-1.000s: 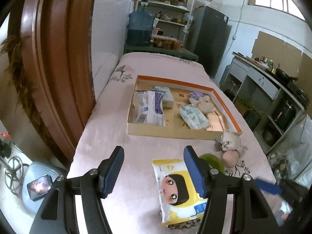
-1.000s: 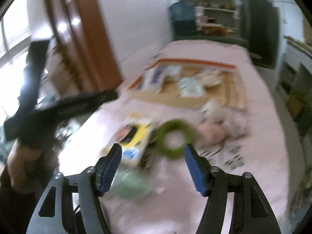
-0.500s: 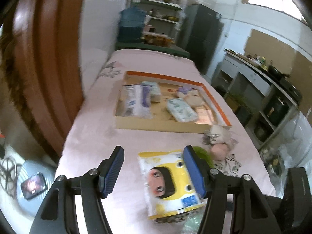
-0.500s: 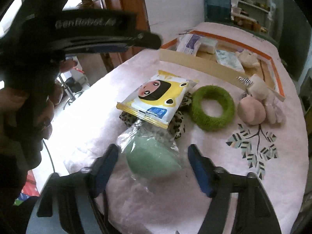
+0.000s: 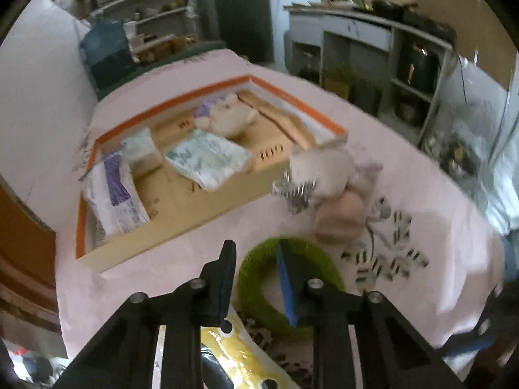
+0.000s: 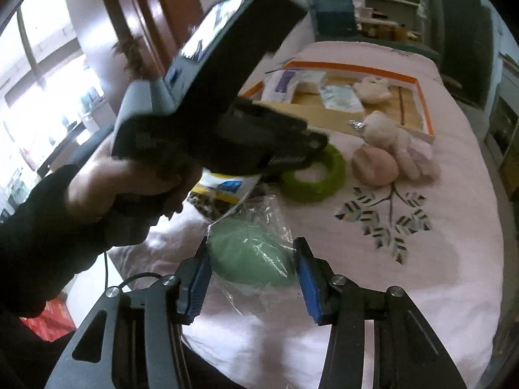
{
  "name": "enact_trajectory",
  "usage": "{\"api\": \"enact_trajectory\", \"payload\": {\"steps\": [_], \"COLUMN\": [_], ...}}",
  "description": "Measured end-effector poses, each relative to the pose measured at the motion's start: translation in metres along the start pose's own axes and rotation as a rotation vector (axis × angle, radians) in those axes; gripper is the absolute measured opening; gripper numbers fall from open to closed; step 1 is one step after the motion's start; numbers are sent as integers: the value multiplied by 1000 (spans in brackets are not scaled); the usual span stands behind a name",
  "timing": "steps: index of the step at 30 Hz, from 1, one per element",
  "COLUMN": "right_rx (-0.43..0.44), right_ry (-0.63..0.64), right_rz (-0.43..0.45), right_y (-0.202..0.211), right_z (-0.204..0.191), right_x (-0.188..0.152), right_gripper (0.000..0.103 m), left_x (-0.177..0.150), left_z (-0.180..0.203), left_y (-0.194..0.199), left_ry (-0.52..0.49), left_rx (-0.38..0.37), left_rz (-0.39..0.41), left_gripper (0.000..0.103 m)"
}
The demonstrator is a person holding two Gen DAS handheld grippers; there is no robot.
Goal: Organize soft objects
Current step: 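Grasp the green fuzzy ring with the left tool while the right tool grasps the bagged green sponge, then carry the green ring and bagged sponge with both tools over the box lid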
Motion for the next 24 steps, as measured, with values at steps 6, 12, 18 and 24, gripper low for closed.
{"api": "enact_trajectory", "payload": {"steps": [6,12,18,24], "right_rx": [13,0,-23,-55], "right_ry": [-38,-77,-100,-93], "right_rz": [2,27,86,137], "right_y": [-7,-4,6,14], "right_z": [9,16,28,37], "right_x": [6,9,26,49], "right_gripper": [51,51,51,51], "left_x": [-15,-4,20,38], "left_z": [4,-5,-10,-32], "left_y": [-12,-3,32,67], "left_ry": [-65,59,138,265], "left_rx": [-38,-116,-125,-103], "left_rz": [-39,29,152,237], "left_gripper": [20,12,12,13]}}
Point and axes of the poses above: each gripper's, at about its wrist camera, not at the fingertips, and y roughly against the way its jaws point, z to its right, x to its top, the point moved 8 cm from there along -y, roughly the way its jaws point, and after that the axes turned 6 degrees about z, right-handed, at the moved point
